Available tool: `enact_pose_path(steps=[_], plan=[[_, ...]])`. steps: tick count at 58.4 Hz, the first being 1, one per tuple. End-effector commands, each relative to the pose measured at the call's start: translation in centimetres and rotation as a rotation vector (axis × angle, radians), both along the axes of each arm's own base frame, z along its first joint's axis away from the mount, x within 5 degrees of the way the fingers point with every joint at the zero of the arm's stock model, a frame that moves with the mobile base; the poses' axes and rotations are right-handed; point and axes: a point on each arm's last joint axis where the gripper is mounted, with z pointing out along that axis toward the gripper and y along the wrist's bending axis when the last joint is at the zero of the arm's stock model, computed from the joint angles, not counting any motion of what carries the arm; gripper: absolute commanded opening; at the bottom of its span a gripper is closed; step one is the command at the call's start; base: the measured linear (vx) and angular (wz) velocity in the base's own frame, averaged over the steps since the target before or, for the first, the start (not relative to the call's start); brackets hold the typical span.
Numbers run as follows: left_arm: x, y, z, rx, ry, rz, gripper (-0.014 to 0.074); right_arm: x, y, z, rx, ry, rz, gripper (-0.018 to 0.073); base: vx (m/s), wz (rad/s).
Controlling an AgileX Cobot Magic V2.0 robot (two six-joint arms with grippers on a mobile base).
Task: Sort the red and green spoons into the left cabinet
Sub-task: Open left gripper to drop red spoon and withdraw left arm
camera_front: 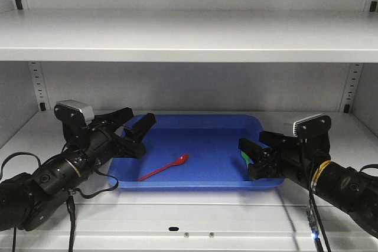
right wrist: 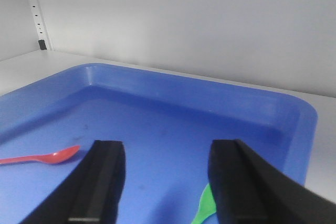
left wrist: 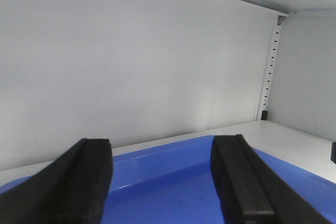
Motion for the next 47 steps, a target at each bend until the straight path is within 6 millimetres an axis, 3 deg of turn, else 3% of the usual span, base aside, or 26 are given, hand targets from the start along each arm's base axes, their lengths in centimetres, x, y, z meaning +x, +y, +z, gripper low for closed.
enact_pose_path(steps=[1, 11, 18, 28, 37, 47], plan=[[-0.8, 0.3, 3.6, -0.081, -0.118, -0.003, 0.0512, -0.2, -0.1, 3.1, 0.058, -0.119, 0.009, 0.0382, 0.00, 0.00], [-3.3, 1.8, 4.7, -0.105, -0.136, 0.132, 0.0497, -0.2, -0.1, 3.1, 0.058, -0.119, 0.009, 0.0346, 0.00, 0.00], [-7.1, 3.3, 5.4, -0.050, -0.174, 0.310, 0.0463, -0.2, -0.1, 3.1, 0.058, -0.119, 0.009, 0.0324, 0.00, 0.00], [-12.5, 5.1, 6.0, 0.102, -0.132, 0.398, 0.0374, -0.2, -0.1, 3.1, 0.058, -0.119, 0.009, 0.0294, 0.00, 0.00], [-16.7, 6.5, 5.5, 0.218, 0.028, 0.370, 0.0247, -0.2, -0.1, 3.1, 0.058, -0.119, 0.009, 0.0272, 0.00, 0.00], [-21.4, 8.2, 3.6, 0.273, 0.162, 0.354, 0.0111, -0.2, -0.1, 3.1, 0.058, -0.119, 0.009, 0.0252, 0.00, 0.00]])
